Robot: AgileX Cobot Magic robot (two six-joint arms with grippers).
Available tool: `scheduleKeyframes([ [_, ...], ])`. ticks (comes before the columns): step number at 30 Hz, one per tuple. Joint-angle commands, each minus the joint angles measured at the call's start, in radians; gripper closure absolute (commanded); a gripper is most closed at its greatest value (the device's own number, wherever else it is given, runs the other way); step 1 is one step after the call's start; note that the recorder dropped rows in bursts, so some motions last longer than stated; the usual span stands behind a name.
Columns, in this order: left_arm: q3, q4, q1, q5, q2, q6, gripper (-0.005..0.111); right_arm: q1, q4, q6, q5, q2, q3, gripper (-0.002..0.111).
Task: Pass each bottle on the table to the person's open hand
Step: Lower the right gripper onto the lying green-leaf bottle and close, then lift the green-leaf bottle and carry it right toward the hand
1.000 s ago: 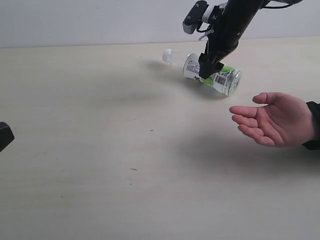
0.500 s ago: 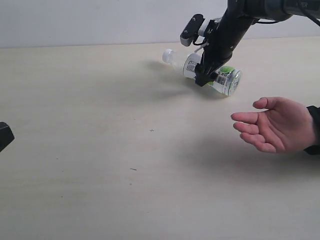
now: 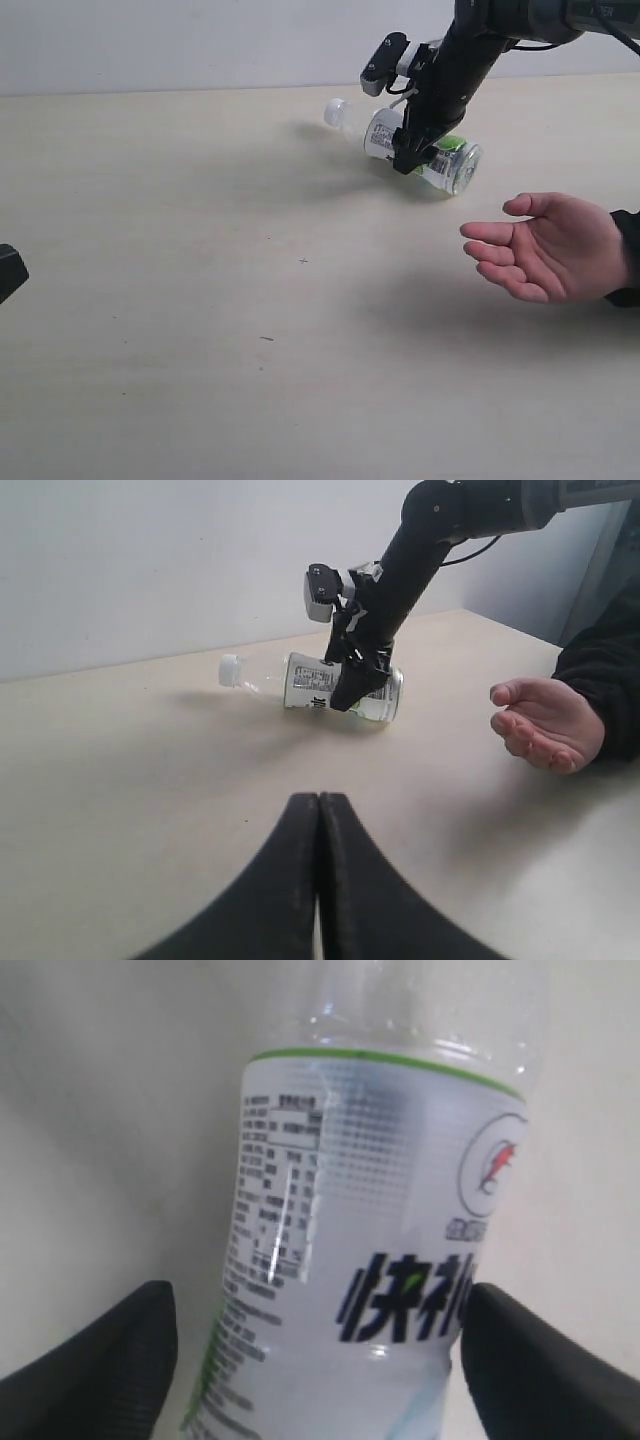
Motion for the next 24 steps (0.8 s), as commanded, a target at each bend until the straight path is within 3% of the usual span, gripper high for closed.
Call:
scheduleKeyframes([
  [1,0.003,-0.004,0.003,-0.001,-0.008,0.003,0.107,0.001,-0.003,0.001,0.004,-0.004,-0.005,0.043],
  [5,0.003,-0.004,0.003,-0.001,-0.008,0.003,0.107,0.001,-0.003,0.001,-0.004,-0.004,-0.005,0.052],
  [8,0.003,-0.004,0.003,-0.001,-0.008,0.003,0.107,0.001,-0.003,0.001,-0.004,-0.004,-0.005,0.067],
  [12,0.003,-0.004,0.003,-0.001,-0.008,0.003,0.107,0.001,-0.003,0.001,0.011,-0.004,-0.005,0.106],
  [24,0.003,-0.004,0.003,-0.001,-0.008,0.003,0.107,0.001,0.045,0.005,0.038,-0.019,-0.005,0.108],
])
